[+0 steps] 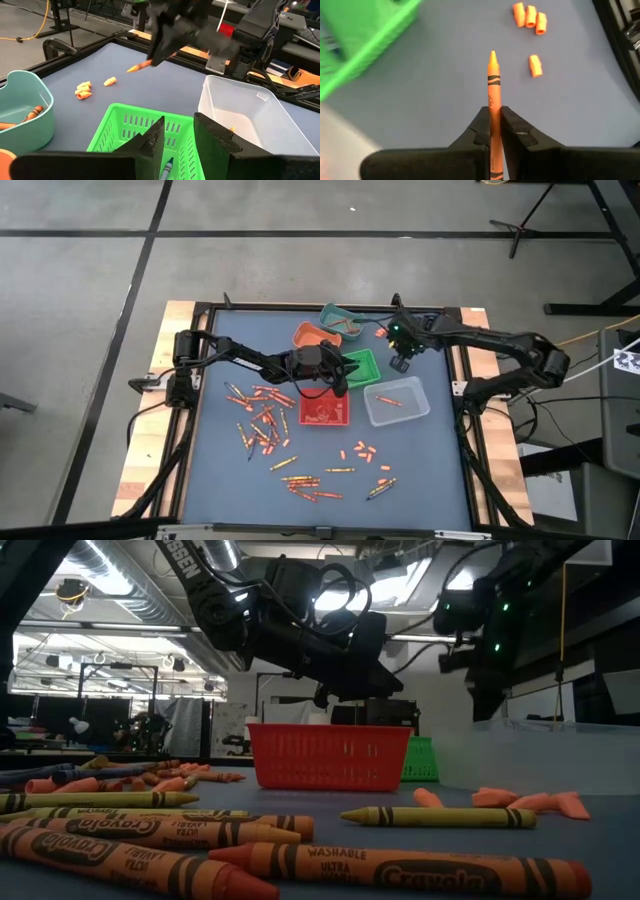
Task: Sort crayons
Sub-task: Put the light orange crayon into the transparent bin, then put the red orange crayon into the blue bin
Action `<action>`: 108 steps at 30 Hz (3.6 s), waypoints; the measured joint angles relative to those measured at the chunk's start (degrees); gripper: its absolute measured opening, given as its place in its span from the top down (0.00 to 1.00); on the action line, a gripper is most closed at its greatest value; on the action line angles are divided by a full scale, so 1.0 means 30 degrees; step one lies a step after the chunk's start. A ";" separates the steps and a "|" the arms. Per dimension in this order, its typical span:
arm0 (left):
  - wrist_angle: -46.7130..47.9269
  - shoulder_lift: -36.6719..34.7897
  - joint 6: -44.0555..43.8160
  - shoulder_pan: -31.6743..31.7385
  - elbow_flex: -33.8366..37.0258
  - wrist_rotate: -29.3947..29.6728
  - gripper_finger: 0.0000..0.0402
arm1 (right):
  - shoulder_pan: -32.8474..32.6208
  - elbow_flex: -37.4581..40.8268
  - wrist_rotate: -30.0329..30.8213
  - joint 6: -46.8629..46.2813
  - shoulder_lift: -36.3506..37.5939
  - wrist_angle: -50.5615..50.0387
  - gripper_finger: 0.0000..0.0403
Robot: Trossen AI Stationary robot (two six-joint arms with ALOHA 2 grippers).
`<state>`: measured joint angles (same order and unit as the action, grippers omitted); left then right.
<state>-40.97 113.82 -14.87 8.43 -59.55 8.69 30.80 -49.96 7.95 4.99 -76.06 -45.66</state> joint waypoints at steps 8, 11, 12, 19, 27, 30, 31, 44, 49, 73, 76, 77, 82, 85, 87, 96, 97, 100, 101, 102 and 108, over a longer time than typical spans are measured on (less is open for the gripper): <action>0.0000 0.0000 0.0005 0.0000 -0.0001 -0.0003 0.77 | -0.0027 -0.0713 -0.6225 -0.0062 0.2946 -0.1813 0.95; 0.0000 0.0000 0.0005 0.0000 -0.0001 0.0000 0.77 | -0.0365 -0.0715 -0.8691 -0.0078 0.3950 -0.2063 0.95; 0.0000 0.0000 0.0005 0.0000 -0.0001 -0.0007 0.77 | -0.0646 -0.0711 -0.9127 -0.0080 0.4225 -0.2067 0.95; 0.0000 0.0004 0.0005 -0.0075 -0.0001 -0.0003 0.77 | -0.4243 -0.0713 -0.9249 -0.0895 0.5125 -0.2134 0.95; -0.0085 -0.0046 0.0024 -0.1036 -0.0001 0.0000 0.77 | -0.8549 0.0288 -0.6495 -0.2067 0.5153 -0.2125 0.95; -0.0388 -0.0066 0.0458 -0.1700 -0.0001 -0.0010 0.77 | -0.9626 0.0892 -0.5802 -0.2881 0.5145 -0.2137 0.95; -0.0556 -0.0066 0.0626 -0.1950 -0.0001 -0.0034 0.77 | -0.9947 0.1075 -0.5581 -0.3064 0.5145 -0.2098 0.95; -0.0918 -0.0066 0.1316 -0.5334 -0.0009 -0.0444 0.77 | -1.1830 0.2785 -0.4970 -0.3643 0.5138 0.0113 0.95; -0.0225 -0.0066 0.1313 -0.6359 -0.0009 -0.0444 0.77 | -1.1765 0.3407 -0.4916 -0.3619 0.5134 0.0892 0.95; 0.5581 -0.0066 -0.1242 -1.2463 -0.0001 -0.2362 0.77 | -1.1765 0.3733 -0.4838 -0.3577 0.4388 0.1379 0.91; 0.5745 -0.0066 -0.2036 -1.3166 -0.0001 -0.2027 0.77 | -1.1765 0.3733 -0.4838 -0.3577 0.4388 0.1379 0.83; 0.5978 -0.0066 -0.2344 -1.3377 -0.0001 -0.2008 0.77 | -1.1765 0.3733 -0.4838 -0.3577 0.4388 0.1361 0.80; 0.6958 -0.0066 -0.3517 -1.4345 -0.0001 -0.1237 0.77 | -1.1765 0.3733 -0.4466 -0.3548 0.4388 0.1363 0.69; 0.7615 -0.0066 -0.3514 -1.4813 -0.0001 -0.0491 0.77 | -1.1765 0.3733 -0.4356 -0.3555 0.4388 0.1365 0.65; 0.7975 -0.0066 -0.3514 -1.5050 -0.0001 -0.0052 0.77 | -1.1765 0.3733 -0.4350 -0.3555 0.4388 0.1360 0.64; 1.0297 -0.0066 -0.3526 -1.5453 -0.0001 0.0640 0.79 | -1.1765 0.3733 -0.4350 -0.3563 0.4388 0.1358 0.64; 1.0515 -0.0066 -0.3529 -1.5453 -0.0001 0.0817 0.79 | -1.1765 0.3733 -0.4350 -0.3563 0.4388 0.1358 0.64; 1.0987 -0.0058 -0.3529 -1.5438 -0.0001 0.0962 0.79 | -1.1765 0.3733 -0.4350 -0.3570 0.4388 0.1356 0.64; 1.1030 -0.0051 -0.3529 -1.5445 -0.0001 0.0969 0.79 | -1.1765 0.3733 -0.4350 -0.3570 0.4388 0.1351 0.64; 1.1030 -0.0051 -0.3529 -1.5446 -0.0001 0.1021 0.79 | -1.1765 0.3733 -0.4350 -0.3570 0.4388 0.1351 0.64; 1.1159 -0.0051 -0.3522 -1.5438 -0.0001 0.2290 0.79 | -1.1765 0.3733 -0.4350 -0.3571 0.4388 0.1351 0.64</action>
<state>-7.49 113.67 -25.43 -37.89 -59.55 15.56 -4.49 -38.76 -5.10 -5.72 -62.89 -41.60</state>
